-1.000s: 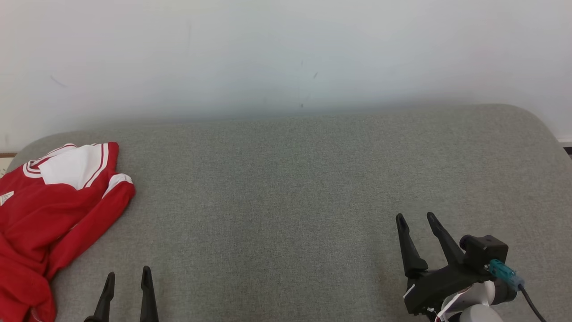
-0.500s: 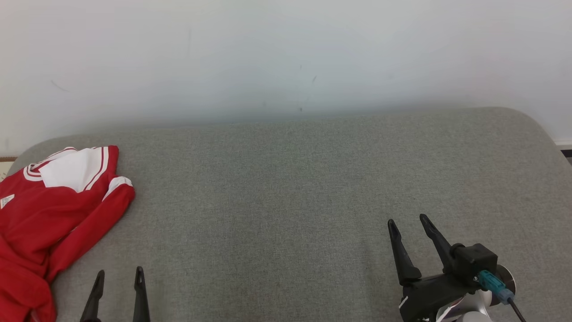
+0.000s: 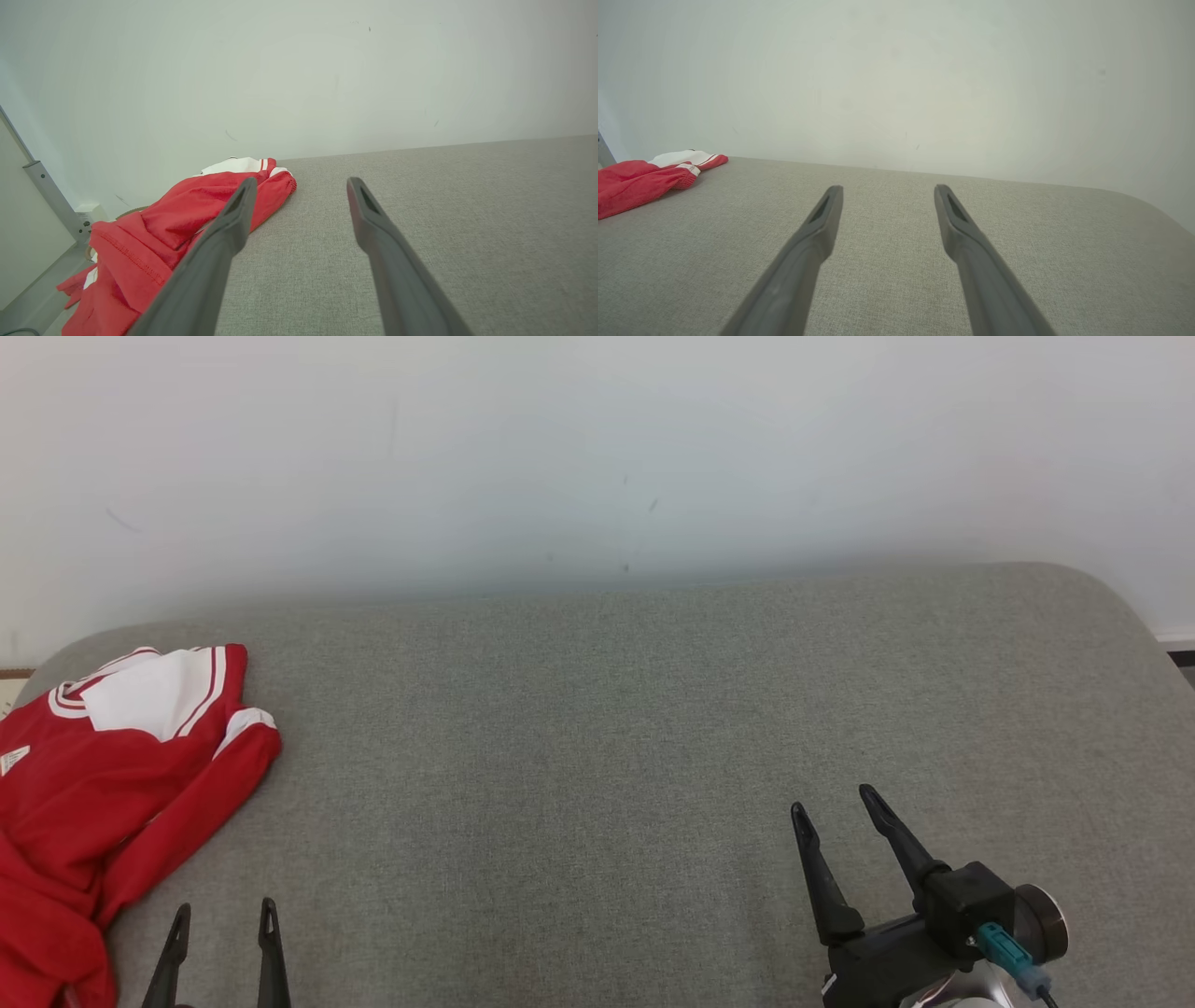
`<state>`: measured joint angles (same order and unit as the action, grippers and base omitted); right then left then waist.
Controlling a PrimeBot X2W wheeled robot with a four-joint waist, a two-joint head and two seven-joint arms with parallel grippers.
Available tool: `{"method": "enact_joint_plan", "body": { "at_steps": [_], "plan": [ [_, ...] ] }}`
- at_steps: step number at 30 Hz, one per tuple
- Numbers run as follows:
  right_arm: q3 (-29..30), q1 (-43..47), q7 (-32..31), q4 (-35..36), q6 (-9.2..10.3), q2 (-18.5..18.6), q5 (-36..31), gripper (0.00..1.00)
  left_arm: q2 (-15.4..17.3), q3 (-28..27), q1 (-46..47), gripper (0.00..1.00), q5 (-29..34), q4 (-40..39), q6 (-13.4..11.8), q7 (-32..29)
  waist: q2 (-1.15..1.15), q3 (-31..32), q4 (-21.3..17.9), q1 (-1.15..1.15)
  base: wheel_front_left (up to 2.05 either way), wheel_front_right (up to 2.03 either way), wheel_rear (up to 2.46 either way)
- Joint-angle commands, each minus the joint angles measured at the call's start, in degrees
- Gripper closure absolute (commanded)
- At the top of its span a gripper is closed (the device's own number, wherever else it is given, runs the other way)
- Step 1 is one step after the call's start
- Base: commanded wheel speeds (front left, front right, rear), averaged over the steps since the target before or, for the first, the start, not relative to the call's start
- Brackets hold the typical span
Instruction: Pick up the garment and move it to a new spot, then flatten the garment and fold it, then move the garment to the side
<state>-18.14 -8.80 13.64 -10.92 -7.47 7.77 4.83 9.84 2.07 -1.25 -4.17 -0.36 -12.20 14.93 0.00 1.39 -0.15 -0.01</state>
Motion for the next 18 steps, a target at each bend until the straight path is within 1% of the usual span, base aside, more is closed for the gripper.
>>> {"method": "enact_joint_plan", "body": {
  "at_steps": [1, 7, 18],
  "plan": [
    [-0.6, 0.5, 0.7, 0.5, -0.04, 0.0, -1.4, 0.0, 0.4, -0.3, -1.0, 0.0, 1.4, -0.5, -0.4, 0.1, 0.0, 0.0, 0.0, 0.01, 0.0, 0.0, 0.0],
    [-0.6, 1.2, 1.8, 0.8, -0.03, -0.4, -2.9, 0.0, 0.3, -0.7, -1.4, 0.0, 3.3, -1.1, -1.0, 0.1, 0.0, 0.2, -0.1, 0.01, 0.0, 0.0, 0.0],
    [0.6, 1.6, 1.7, 0.8, -0.03, -1.0, -1.0, 0.0, 0.1, -1.2, -1.8, 0.0, 2.5, -1.4, -1.0, 0.1, 0.0, 0.3, -0.2, 0.01, 0.0, 0.0, 0.0]
  ]
}}
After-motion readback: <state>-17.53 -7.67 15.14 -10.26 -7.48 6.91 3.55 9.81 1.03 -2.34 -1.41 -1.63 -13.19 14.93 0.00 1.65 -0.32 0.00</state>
